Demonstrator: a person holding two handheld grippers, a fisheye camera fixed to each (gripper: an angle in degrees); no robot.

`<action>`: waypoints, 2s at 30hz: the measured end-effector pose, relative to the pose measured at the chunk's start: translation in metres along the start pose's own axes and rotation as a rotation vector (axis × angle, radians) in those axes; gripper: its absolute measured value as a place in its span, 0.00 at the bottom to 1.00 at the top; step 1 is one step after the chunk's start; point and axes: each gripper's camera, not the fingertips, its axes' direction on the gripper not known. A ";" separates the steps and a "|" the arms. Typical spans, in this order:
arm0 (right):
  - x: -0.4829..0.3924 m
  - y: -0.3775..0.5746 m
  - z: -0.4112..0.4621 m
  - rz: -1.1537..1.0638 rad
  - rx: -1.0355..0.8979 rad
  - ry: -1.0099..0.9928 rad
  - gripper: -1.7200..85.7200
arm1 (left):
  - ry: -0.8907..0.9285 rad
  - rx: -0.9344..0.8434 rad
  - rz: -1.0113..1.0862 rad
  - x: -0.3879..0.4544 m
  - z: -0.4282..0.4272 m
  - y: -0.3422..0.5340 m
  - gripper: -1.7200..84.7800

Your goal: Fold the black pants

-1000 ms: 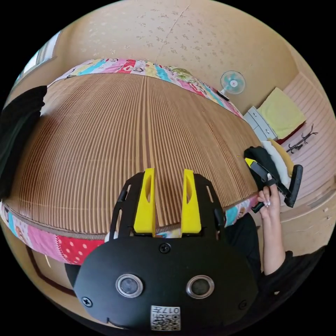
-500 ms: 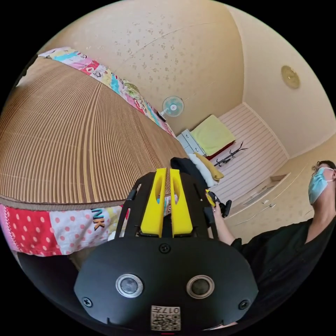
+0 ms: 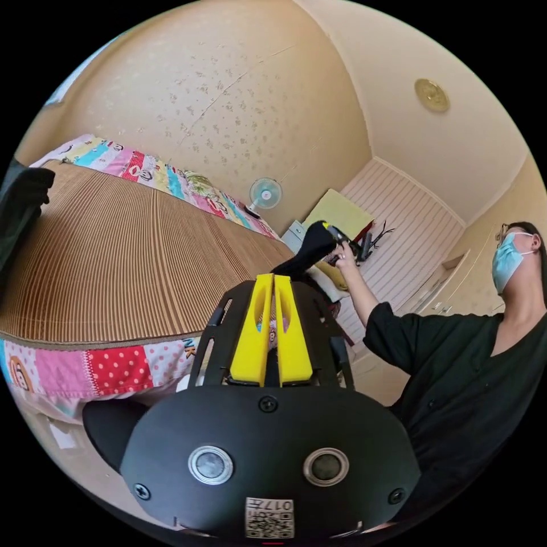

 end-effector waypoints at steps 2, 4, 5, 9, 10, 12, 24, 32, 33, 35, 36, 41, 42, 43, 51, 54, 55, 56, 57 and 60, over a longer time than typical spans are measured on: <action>-0.045 -0.028 0.055 -0.116 -0.099 -0.086 0.04 | -0.083 -0.077 0.036 0.014 -0.001 0.011 0.01; -0.100 -0.029 0.136 -0.176 -0.229 -0.242 0.04 | -0.149 -0.130 0.042 0.019 0.004 0.021 0.01; -0.114 -0.022 0.157 -0.178 -0.268 -0.285 0.04 | -0.185 -0.155 0.018 0.018 0.007 0.027 0.01; -0.232 0.086 0.275 -0.320 -0.587 -0.438 0.04 | -0.139 -0.194 -0.087 0.009 0.018 0.041 0.01; -0.258 0.124 0.290 -0.356 -0.648 -0.461 0.04 | -0.102 -0.188 -0.097 0.008 0.018 0.044 0.01; -0.281 0.173 0.296 -0.328 -0.686 -0.528 0.04 | -0.069 -0.189 -0.082 0.010 0.019 0.048 0.01; -0.020 0.321 0.091 0.718 -0.150 -0.169 0.16 | -0.155 -0.264 -0.118 0.009 0.078 0.071 0.01; 0.072 0.340 0.110 0.995 -0.076 -0.227 0.18 | -0.067 -0.327 -0.017 0.075 0.175 0.070 0.01; 0.077 0.345 0.119 1.058 -0.068 -0.261 0.17 | -0.059 -0.322 -0.006 0.080 0.177 0.069 0.01; 0.074 0.346 0.127 1.087 -0.052 -0.301 0.12 | -0.073 -0.263 -0.007 0.098 0.178 0.068 0.01; 0.062 0.334 0.127 1.013 -0.064 -0.283 0.10 | -0.076 -0.249 -0.013 0.103 0.177 0.067 0.01; -0.046 0.241 0.097 0.524 -0.065 -0.396 0.06 | -0.089 -0.176 0.076 0.143 0.168 0.050 0.04; -0.085 0.223 0.085 0.386 -0.067 -0.431 0.06 | -0.093 -0.171 0.081 0.146 0.168 0.046 0.06; -0.126 0.209 0.069 0.256 -0.052 -0.481 0.06 | -0.098 -0.160 0.088 0.153 0.167 0.036 0.09; -0.328 0.211 -0.026 -0.219 0.003 -0.838 0.05 | -0.191 -0.051 0.244 0.183 0.189 -0.025 0.19; -0.358 0.238 -0.044 -0.253 -0.019 -0.872 0.05 | -0.343 -0.087 0.107 0.160 0.201 -0.014 0.09; -0.364 0.250 -0.051 -0.240 -0.034 -0.843 0.05 | -0.327 -0.077 0.044 0.147 0.197 -0.003 0.08; -0.366 0.256 -0.055 -0.236 -0.042 -0.827 0.05 | -0.280 -0.080 -0.013 0.133 0.192 0.010 0.08; -0.369 0.268 -0.064 -0.233 -0.053 -0.795 0.05 | -0.260 -0.077 -0.037 0.128 0.189 0.017 0.07; -0.378 0.292 -0.090 -0.217 -0.052 -0.728 0.05 | -0.220 -0.013 -0.072 0.128 0.170 0.051 0.07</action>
